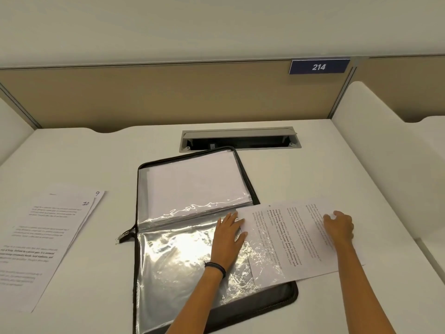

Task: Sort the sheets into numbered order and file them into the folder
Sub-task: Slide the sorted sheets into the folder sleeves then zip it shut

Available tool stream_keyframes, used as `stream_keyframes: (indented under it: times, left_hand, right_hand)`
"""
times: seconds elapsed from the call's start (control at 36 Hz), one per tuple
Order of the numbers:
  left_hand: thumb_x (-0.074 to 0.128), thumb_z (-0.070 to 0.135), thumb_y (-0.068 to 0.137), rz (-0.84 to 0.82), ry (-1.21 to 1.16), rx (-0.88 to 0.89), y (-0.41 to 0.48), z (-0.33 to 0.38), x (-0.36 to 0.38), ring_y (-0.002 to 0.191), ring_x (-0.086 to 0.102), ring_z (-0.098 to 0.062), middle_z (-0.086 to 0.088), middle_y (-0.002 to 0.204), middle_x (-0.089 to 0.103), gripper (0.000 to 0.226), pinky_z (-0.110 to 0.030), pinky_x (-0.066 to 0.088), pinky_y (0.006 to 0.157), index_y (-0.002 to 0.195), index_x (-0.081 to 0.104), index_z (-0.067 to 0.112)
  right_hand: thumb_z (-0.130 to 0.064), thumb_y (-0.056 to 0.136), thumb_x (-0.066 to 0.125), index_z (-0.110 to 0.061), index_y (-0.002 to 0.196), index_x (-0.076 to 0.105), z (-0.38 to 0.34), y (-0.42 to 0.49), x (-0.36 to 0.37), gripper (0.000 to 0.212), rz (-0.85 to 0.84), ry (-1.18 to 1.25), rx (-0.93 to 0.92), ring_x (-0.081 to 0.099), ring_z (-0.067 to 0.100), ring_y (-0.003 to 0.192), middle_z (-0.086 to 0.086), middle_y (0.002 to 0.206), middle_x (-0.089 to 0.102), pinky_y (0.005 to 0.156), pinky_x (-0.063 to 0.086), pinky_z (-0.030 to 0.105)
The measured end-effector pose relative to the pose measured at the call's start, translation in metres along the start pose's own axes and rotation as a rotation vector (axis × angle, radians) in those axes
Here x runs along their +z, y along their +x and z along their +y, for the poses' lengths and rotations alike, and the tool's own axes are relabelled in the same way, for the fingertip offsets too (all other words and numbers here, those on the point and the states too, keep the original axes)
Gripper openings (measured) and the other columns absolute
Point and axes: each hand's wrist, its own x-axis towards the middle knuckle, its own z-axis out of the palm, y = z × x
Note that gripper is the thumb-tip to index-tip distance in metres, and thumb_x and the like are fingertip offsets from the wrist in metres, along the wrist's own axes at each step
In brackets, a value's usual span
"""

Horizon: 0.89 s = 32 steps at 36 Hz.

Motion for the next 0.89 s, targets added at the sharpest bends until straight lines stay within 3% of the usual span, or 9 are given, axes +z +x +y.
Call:
stream_keyframes:
  times: [0.31, 0.39, 0.42, 0.47, 0.5, 0.56, 0.69, 0.81, 0.89]
  left_hand:
    - [0.047, 0.039, 0.098, 0.034, -0.005, -0.05, -0.008, -0.01, -0.008, 0.146, 0.013, -0.011, 0.004, 0.155, 0.026, 0.043, -0.02, -0.011, 0.113, 0.138, 0.048, 0.023]
    - [0.047, 0.038, 0.098, 0.05, 0.01, -0.064, -0.012, -0.016, -0.012, 0.146, 0.014, -0.012, 0.003, 0.155, 0.027, 0.044, -0.021, -0.009, 0.114, 0.138, 0.048, 0.021]
    - [0.048, 0.037, 0.098, 0.058, 0.013, -0.069, -0.013, -0.017, -0.014, 0.146, 0.015, -0.012, 0.003, 0.155, 0.027, 0.043, -0.021, -0.009, 0.115, 0.138, 0.049, 0.02]
    - [0.05, 0.034, 0.097, 0.073, 0.008, -0.085, -0.015, -0.02, -0.018, 0.145, 0.017, -0.014, 0.001, 0.154, 0.029, 0.042, -0.022, -0.007, 0.115, 0.137, 0.049, 0.019]
    - [0.051, 0.033, 0.097, 0.08, 0.0, -0.094, -0.016, -0.021, -0.021, 0.145, 0.018, -0.015, 0.001, 0.154, 0.029, 0.042, -0.023, -0.006, 0.115, 0.137, 0.05, 0.018]
    - [0.052, 0.031, 0.097, 0.094, -0.013, -0.113, -0.019, -0.025, -0.026, 0.145, 0.019, -0.015, 0.001, 0.153, 0.03, 0.042, -0.025, -0.004, 0.116, 0.136, 0.05, 0.018]
    - [0.053, 0.026, 0.097, 0.161, -0.054, -0.177, -0.023, -0.039, -0.044, 0.144, 0.023, -0.018, -0.001, 0.151, 0.036, 0.038, -0.035, 0.005, 0.119, 0.133, 0.054, 0.014]
    - [0.055, 0.017, 0.096, 0.255, -0.066, -0.241, -0.028, -0.058, -0.063, 0.143, 0.025, -0.023, -0.004, 0.15, 0.037, 0.035, -0.045, 0.018, 0.118, 0.13, 0.057, 0.011]
    - [0.056, 0.013, 0.095, 0.311, -0.075, -0.303, -0.033, -0.073, -0.077, 0.143, 0.026, -0.026, -0.007, 0.15, 0.037, 0.035, -0.045, 0.02, 0.117, 0.13, 0.056, 0.008]
  right_hand:
    - [-0.015, 0.094, 0.053, 0.003, 0.129, 0.052, -0.01, -0.01, 0.004, 0.04, -0.144, 0.072, -0.028, 0.043, 0.033, 0.129, 0.016, 0.138, 0.049, 0.106, 0.032, 0.041]
    - [-0.017, 0.091, 0.053, -0.014, 0.086, 0.058, -0.011, -0.013, 0.004, 0.007, -0.197, 0.104, -0.056, 0.048, 0.019, 0.103, 0.008, 0.102, 0.053, 0.085, 0.034, 0.031]
    - [-0.021, 0.088, 0.053, -0.015, 0.075, 0.055, -0.011, -0.013, 0.005, 0.015, -0.211, 0.119, -0.069, 0.045, 0.017, 0.098, 0.006, 0.094, 0.052, 0.082, 0.031, 0.029]
    - [-0.018, 0.088, 0.056, 0.0, 0.093, 0.066, -0.01, -0.016, 0.006, 0.022, -0.212, 0.112, -0.084, 0.052, 0.024, 0.111, 0.01, 0.108, 0.063, 0.093, 0.037, 0.033]
    - [-0.012, 0.09, 0.054, 0.008, 0.11, 0.063, -0.01, -0.017, 0.006, 0.03, -0.191, 0.107, -0.096, 0.052, 0.032, 0.118, 0.018, 0.122, 0.061, 0.1, 0.037, 0.038]
    - [-0.004, 0.091, 0.053, 0.01, 0.119, 0.058, -0.01, -0.022, 0.005, 0.032, -0.179, 0.119, -0.124, 0.05, 0.036, 0.122, 0.022, 0.13, 0.056, 0.105, 0.036, 0.04]
    - [0.003, 0.088, 0.056, 0.003, 0.115, 0.064, -0.009, -0.031, 0.003, 0.029, -0.181, 0.187, -0.179, 0.054, 0.031, 0.119, 0.018, 0.124, 0.061, 0.105, 0.04, 0.038]
    - [0.008, 0.084, 0.059, 0.003, 0.106, 0.068, -0.013, -0.037, 0.002, 0.025, -0.179, 0.205, -0.232, 0.059, 0.032, 0.11, 0.018, 0.113, 0.066, 0.094, 0.042, 0.031]
    - [0.006, 0.082, 0.063, 0.0, 0.097, 0.072, -0.013, -0.036, 0.003, 0.018, -0.163, 0.203, -0.248, 0.064, 0.029, 0.097, 0.017, 0.104, 0.07, 0.092, 0.05, 0.038]
